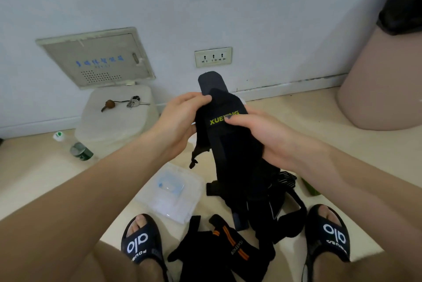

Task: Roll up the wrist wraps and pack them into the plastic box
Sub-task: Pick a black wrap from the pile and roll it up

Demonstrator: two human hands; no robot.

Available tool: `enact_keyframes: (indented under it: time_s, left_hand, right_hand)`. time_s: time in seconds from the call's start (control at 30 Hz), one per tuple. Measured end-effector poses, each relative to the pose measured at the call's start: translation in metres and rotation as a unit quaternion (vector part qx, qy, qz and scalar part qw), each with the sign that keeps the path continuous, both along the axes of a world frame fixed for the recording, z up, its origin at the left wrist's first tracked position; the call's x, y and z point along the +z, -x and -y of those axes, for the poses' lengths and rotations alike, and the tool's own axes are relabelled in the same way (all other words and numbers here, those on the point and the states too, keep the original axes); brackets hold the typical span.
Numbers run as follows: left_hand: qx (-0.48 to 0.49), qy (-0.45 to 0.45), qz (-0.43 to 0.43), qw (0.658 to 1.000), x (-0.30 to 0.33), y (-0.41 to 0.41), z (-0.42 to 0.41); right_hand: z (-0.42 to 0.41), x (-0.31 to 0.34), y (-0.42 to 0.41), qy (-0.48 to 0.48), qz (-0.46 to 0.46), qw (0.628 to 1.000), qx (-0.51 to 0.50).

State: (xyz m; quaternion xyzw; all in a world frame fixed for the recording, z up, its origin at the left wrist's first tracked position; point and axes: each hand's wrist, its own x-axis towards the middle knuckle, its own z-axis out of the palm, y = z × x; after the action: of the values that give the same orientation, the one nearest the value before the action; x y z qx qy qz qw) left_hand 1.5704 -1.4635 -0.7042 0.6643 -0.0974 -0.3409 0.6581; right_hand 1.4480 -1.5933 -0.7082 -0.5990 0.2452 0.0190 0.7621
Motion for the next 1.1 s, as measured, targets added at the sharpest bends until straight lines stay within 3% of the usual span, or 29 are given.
enact_keyframes:
  time_s: [0.3, 0.6, 0.77, 1.1]
  left_hand:
    - [-0.014, -0.010, 0.012, 1.000, 0.001, -0.002, 0.007]
    - [0.069, 0.017, -0.002, 0.997, 0.006, -0.028, -0.003]
    - [0.051, 0.024, 0.001, 0.998, 0.011, -0.030, -0.005]
    - [0.080, -0.023, 0.114, 0.990, 0.014, -0.020, -0.005]
  right_hand:
    - [0.007, 0.003, -0.013, -0.012, 0.036, 0.999, -0.040]
    - [0.017, 0.012, -0.008, -0.033, 0.058, 0.997, -0.051]
    - [0.020, 0.012, -0.001, -0.028, 0.058, 0.997, -0.048]
    - [0.021, 0.017, 0.006, -0.019, 0.066, 0.995, -0.070]
